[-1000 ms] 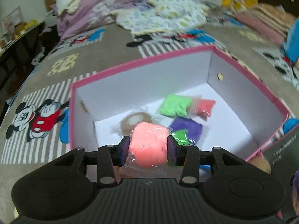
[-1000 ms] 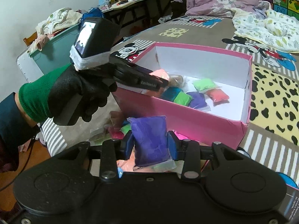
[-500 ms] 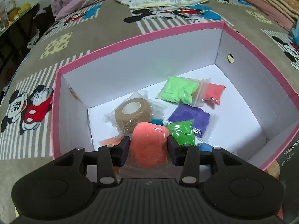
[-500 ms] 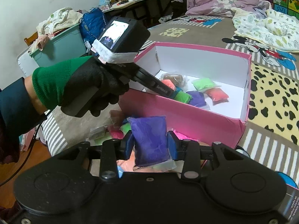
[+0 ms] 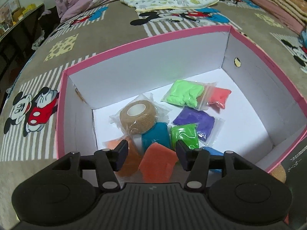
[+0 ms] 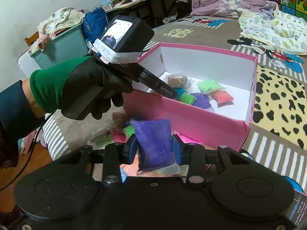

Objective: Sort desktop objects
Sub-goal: 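Open the left tool to drop the pink packet into the box, then carry the purple packet over the box and release it with the right tool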

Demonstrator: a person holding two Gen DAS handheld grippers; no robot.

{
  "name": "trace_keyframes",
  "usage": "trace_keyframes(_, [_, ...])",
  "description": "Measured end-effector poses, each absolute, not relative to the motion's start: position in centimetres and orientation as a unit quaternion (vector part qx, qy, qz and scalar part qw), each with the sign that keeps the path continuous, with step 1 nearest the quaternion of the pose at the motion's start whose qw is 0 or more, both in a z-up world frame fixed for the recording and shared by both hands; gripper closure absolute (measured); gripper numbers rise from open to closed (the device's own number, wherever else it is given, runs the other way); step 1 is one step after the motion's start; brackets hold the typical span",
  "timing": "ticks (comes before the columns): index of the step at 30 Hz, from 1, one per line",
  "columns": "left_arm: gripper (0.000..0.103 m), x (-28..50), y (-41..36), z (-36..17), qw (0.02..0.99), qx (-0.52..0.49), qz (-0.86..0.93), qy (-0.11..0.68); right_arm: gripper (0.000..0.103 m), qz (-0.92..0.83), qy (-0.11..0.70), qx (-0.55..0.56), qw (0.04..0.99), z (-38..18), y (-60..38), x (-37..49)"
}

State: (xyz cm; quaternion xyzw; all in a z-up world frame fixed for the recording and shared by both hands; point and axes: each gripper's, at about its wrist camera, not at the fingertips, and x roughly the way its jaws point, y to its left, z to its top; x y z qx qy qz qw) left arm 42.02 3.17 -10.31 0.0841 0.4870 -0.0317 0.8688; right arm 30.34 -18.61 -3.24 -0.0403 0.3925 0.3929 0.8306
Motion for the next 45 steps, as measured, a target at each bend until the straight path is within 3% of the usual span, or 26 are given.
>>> trace_keyframes(29, [0.049,31.0,3.6,-3.4,0.937,0.015,-0.042,0.347,0.065,0.374,0.351,-0.023,0.858,0.2,-19.5,30.4])
trace_keyframes(45, [0.049,21.3,4.9,-5.8,0.964,-0.004,-0.021,0.266,0.065,0.35,0.34,-0.028,0.873,0.5,-18.8,31.1])
